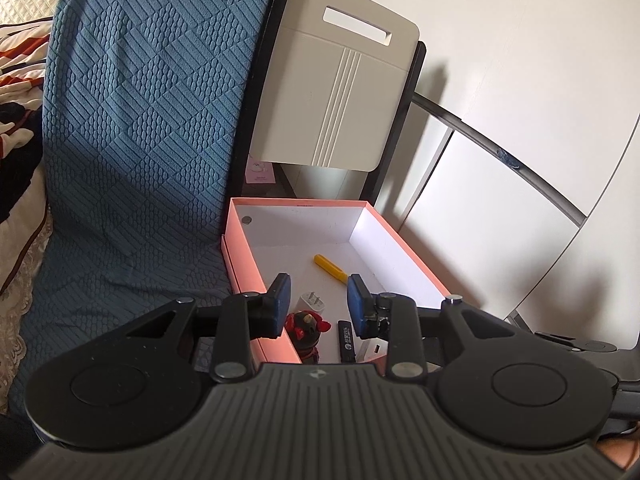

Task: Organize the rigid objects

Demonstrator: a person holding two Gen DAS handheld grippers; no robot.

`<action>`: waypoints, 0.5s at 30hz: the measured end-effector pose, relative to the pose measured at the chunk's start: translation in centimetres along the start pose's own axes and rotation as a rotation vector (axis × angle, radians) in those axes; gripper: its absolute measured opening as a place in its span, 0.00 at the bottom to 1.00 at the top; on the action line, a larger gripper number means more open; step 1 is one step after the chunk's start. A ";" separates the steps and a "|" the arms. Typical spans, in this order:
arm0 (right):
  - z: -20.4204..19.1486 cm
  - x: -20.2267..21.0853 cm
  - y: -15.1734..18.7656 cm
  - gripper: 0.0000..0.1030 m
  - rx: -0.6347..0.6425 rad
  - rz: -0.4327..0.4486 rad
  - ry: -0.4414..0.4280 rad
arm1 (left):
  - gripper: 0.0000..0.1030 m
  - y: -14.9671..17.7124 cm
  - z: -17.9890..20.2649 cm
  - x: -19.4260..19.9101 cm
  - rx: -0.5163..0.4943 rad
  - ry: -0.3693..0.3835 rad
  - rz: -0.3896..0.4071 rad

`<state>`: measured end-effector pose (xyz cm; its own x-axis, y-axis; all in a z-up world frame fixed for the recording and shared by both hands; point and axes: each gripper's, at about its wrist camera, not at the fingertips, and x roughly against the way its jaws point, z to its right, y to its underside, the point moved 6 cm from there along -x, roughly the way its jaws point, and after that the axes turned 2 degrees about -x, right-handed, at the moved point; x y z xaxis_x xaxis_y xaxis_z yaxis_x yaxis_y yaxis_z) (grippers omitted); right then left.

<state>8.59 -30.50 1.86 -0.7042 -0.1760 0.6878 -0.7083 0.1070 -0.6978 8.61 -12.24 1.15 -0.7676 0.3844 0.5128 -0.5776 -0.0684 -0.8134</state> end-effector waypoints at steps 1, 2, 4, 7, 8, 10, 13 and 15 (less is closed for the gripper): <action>0.1 0.0 0.0 0.59 0.001 0.001 0.003 | 0.35 0.0 0.1 -0.1 -0.002 0.001 -0.001; 0.2 0.1 0.0 0.59 0.000 0.001 0.005 | 0.35 0.0 0.1 -0.2 -0.002 0.001 -0.004; 0.4 0.1 0.1 0.59 -0.008 -0.001 0.004 | 0.35 0.1 0.1 -0.4 0.000 -0.001 -0.008; 0.6 0.0 0.2 0.59 -0.010 -0.004 0.008 | 0.35 0.2 0.1 -0.6 -0.002 -0.002 -0.014; 0.6 0.0 0.2 0.59 -0.010 -0.002 0.010 | 0.36 0.3 0.2 -0.6 -0.004 -0.002 -0.016; 0.7 0.0 0.3 0.59 -0.007 0.001 0.019 | 0.53 0.3 0.2 -0.7 -0.010 -0.002 -0.019; 1.0 0.0 0.4 0.59 -0.020 0.002 0.015 | 0.84 0.2 0.1 -0.7 -0.011 -0.032 -0.011; 1.2 0.0 0.5 0.59 -0.017 0.005 0.027 | 0.87 0.2 -0.2 -0.8 -0.010 -0.044 -0.007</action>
<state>8.33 -31.58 1.30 -0.7085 -0.1491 0.6897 -0.7055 0.1247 -0.6977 9.14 -12.39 0.49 -0.7753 0.3438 0.5298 -0.5803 -0.0565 -0.8125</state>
